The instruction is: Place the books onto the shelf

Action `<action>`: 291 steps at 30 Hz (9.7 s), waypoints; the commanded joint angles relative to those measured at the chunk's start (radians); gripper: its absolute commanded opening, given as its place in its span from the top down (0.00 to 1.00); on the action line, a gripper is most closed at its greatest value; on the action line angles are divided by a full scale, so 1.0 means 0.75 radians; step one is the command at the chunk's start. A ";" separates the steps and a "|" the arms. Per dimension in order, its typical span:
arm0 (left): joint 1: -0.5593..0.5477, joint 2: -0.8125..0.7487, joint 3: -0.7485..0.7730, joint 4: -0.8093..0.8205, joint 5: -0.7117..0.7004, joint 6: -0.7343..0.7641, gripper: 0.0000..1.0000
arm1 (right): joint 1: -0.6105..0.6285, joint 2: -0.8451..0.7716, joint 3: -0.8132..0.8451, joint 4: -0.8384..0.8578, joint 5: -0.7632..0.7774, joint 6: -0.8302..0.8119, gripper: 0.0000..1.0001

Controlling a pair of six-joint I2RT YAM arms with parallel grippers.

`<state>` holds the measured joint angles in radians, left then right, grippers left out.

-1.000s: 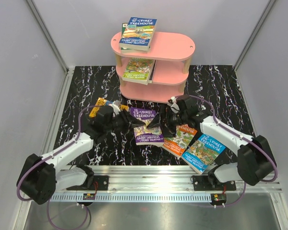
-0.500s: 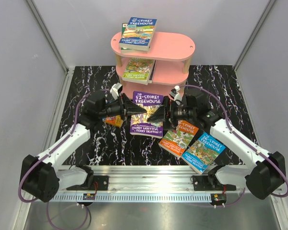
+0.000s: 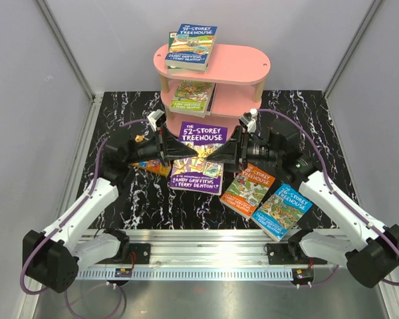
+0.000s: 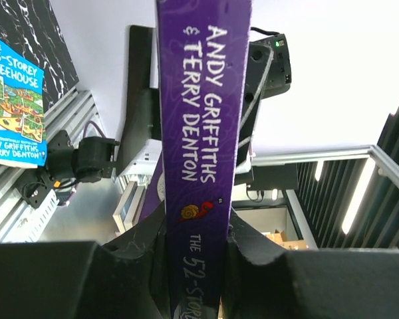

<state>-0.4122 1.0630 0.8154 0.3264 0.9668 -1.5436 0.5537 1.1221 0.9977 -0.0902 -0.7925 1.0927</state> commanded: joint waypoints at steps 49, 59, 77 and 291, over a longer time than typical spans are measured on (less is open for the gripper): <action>-1.164 0.152 0.950 -1.714 -2.373 2.117 0.01 | -0.092 0.324 0.453 -0.510 -0.070 0.208 1.00; -1.181 -0.053 0.772 -1.605 -2.091 2.224 0.01 | -0.166 0.392 0.463 -0.518 -0.109 0.222 1.00; -1.183 -0.090 0.506 -1.241 -2.268 2.432 0.01 | -0.168 0.541 0.735 -0.454 -0.150 0.292 1.00; -0.455 0.847 -0.015 -0.038 -0.659 0.892 0.01 | -0.227 0.837 -0.156 -0.487 0.639 -0.504 0.20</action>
<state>-0.7540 1.7779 0.8425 0.2562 0.4454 -0.8677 0.3061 1.6833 0.8906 -0.6327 -0.4160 0.7452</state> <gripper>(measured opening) 0.987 0.806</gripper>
